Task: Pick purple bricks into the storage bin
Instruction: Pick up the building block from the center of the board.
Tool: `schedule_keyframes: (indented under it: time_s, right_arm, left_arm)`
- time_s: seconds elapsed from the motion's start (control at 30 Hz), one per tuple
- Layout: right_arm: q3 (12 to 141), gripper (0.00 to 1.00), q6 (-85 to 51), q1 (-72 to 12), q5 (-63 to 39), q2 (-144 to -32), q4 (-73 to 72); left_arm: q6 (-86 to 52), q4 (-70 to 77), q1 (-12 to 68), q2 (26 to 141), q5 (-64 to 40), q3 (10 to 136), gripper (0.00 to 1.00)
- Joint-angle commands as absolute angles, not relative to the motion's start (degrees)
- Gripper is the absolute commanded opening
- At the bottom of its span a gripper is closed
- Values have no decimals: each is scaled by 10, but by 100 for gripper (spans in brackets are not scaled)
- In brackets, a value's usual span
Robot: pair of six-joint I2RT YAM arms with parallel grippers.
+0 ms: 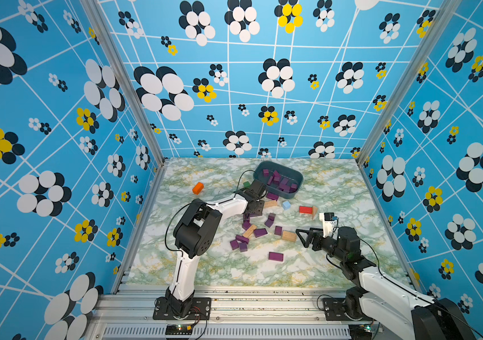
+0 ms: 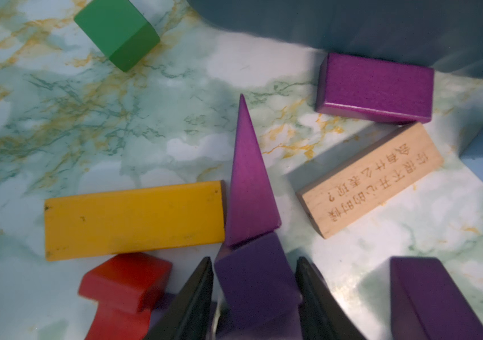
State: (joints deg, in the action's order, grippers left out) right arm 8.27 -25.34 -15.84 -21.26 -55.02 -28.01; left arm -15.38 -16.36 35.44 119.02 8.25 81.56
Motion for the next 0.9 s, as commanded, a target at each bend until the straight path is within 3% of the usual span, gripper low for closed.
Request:
schedule_keyframes:
  time_s: [0.0, 0.2, 0.27, 0.4, 0.87]
  right_arm:
    - [76, 93, -254, -160, -192, -547, -286]
    - [73, 93, -255, -160, -175, -534, -280]
    - [73, 93, -255, -160, -173, -535, -279]
    - [74, 93, -256, -159, -171, -538, -280]
    - [76, 92, -258, -160, -162, -548, -280]
  left_arm:
    - [-135, -174, 358, 1205, 106, 840, 47]
    - [-120, -167, 357, 1215, 116, 854, 44]
    - [-114, -176, 357, 1221, 118, 864, 36]
    - [-102, -169, 361, 1212, 129, 856, 28]
    - [-83, -155, 364, 1150, 123, 833, 26]
